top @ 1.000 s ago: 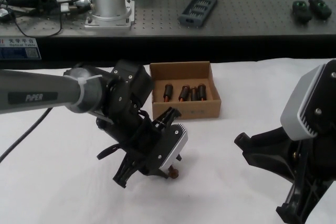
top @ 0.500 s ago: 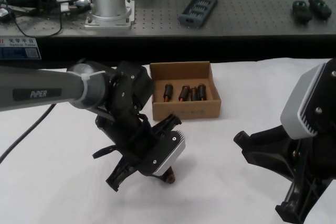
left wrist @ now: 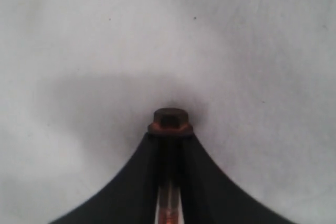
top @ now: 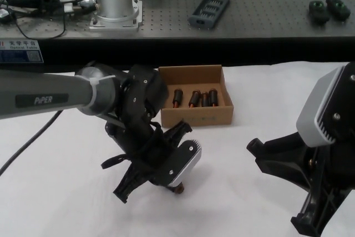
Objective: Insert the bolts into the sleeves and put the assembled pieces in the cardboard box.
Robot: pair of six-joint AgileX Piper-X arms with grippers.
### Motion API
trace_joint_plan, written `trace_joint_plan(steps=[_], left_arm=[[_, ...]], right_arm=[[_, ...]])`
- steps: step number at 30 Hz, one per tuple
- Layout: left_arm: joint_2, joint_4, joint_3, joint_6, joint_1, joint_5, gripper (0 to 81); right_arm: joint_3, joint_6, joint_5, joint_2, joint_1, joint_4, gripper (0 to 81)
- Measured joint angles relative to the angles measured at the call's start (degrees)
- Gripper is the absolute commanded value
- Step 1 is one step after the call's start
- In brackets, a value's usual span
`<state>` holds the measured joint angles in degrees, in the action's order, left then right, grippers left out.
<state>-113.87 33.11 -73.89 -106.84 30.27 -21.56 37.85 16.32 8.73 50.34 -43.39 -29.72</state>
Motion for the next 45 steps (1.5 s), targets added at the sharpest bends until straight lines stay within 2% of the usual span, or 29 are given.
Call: trace_joint_plan(steps=[1, 5, 9, 13, 17, 22, 23, 25, 29, 33, 39, 45], left_arm=[[0.0, 0.0, 0.0, 0.0, 0.0, 0.1, 0.6], [1.6, -2.4, 0.3, 13.2, 0.1, 4.1, 0.6], [5.2, -3.1, 0.5, 27.1, -0.3, 4.7, 0.6], [12.5, -3.3, 0.5, 46.2, -0.3, 4.7, 0.6], [18.9, -3.3, 0.5, 65.3, -0.3, 4.8, 0.6], [27.2, -5.7, 0.5, 88.9, -0.3, 8.9, 0.6], [29.8, -8.0, 0.5, 96.7, -0.3, 10.3, 0.6], [33.0, -12.3, 0.5, 105.9, -0.3, 11.2, 0.6], [35.9, -16.0, 0.5, 115.5, -0.3, 9.3, 0.6], [38.5, -19.2, 2.2, 120.8, -0.3, 6.2, 0.6], [44.4, -33.1, 12.5, 134.0, -1.1, 3.3, 0.6], [48.9, -44.7, 20.1, 141.7, -2.5, 2.1, 0.6]], right_arm=[[0.0, 0.0, 0.0, 0.0, 0.0, 0.0, 1.8], [0.0, 0.0, 0.0, 0.0, 0.0, 0.0, 1.8], [0.0, 0.0, 0.0, 0.0, 0.0, 0.0, 1.8], [0.0, -2.1, 0.0, 0.0, 0.0, -0.1, 1.8], [0.0, -9.0, 0.0, 0.0, 0.0, -0.2, 1.8], [0.0, -12.1, 0.0, -0.1, 0.0, 1.1, 1.8], [0.0, -12.3, 0.0, -0.1, 0.0, 1.8, 1.8], [0.0, -12.6, 0.1, -0.1, 0.0, 2.8, 1.8], [0.0, -13.8, 0.5, 0.4, 0.0, 8.9, 1.8], [0.0, -16.3, 0.7, 2.8, 0.0, 13.1, 1.8], [0.0, -19.4, 0.9, 6.0, 0.0, 20.0, 1.8], [0.0, -22.9, 2.5, 8.4, 0.0, 25.1, 1.8]])
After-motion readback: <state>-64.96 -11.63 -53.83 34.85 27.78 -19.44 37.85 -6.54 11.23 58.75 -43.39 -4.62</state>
